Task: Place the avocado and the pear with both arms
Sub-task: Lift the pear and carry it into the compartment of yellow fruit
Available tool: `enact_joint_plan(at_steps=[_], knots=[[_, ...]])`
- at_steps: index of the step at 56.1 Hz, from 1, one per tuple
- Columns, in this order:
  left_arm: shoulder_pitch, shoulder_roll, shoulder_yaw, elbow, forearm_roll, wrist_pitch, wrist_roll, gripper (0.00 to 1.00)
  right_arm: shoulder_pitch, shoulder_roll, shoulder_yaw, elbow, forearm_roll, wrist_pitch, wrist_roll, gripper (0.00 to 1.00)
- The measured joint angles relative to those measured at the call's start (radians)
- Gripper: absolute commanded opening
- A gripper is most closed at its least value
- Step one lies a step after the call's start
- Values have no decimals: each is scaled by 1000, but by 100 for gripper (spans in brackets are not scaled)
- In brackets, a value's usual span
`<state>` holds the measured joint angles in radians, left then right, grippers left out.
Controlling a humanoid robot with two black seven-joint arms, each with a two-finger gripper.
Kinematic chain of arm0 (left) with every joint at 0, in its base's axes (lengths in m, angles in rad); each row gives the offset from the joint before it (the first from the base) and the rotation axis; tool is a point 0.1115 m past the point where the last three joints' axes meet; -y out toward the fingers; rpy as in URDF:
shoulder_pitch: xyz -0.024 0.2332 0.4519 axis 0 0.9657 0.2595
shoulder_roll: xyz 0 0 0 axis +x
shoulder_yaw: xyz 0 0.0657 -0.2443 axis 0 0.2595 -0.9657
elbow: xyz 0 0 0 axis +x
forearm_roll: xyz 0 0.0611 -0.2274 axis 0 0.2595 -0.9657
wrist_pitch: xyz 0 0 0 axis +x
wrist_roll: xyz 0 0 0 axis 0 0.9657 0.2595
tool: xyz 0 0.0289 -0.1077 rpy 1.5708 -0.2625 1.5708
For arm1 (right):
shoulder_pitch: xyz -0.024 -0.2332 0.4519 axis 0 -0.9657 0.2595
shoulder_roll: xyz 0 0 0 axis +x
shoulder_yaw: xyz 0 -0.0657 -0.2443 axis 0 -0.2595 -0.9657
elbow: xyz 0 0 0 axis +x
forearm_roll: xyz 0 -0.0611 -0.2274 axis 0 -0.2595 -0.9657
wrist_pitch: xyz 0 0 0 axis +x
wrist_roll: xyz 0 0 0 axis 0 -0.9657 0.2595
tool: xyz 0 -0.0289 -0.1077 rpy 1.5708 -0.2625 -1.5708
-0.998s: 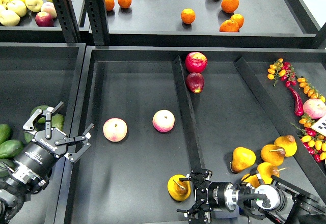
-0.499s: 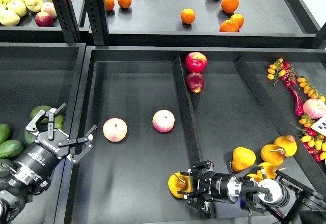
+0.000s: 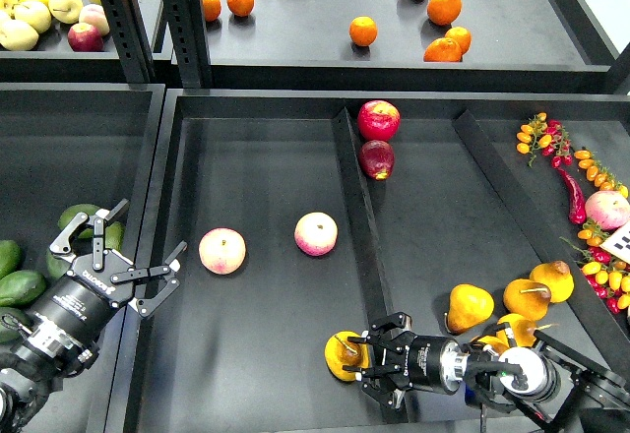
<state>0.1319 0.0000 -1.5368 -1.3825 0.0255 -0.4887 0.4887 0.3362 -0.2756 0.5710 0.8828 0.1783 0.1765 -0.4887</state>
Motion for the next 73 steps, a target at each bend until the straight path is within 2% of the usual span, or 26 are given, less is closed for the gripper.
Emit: enact_joint_plan(at_steps=[15,45,73], knots=[[0,0,0,0,1,0,0,99,-2,1,30,6,10,1,0,17],[0,0,0,0,1,0,0,99,2,-7,162,85,42,-2,0,17],[0,0,0,8,4,0,0,99,-22,-236,250,222,184,0,0,17]])
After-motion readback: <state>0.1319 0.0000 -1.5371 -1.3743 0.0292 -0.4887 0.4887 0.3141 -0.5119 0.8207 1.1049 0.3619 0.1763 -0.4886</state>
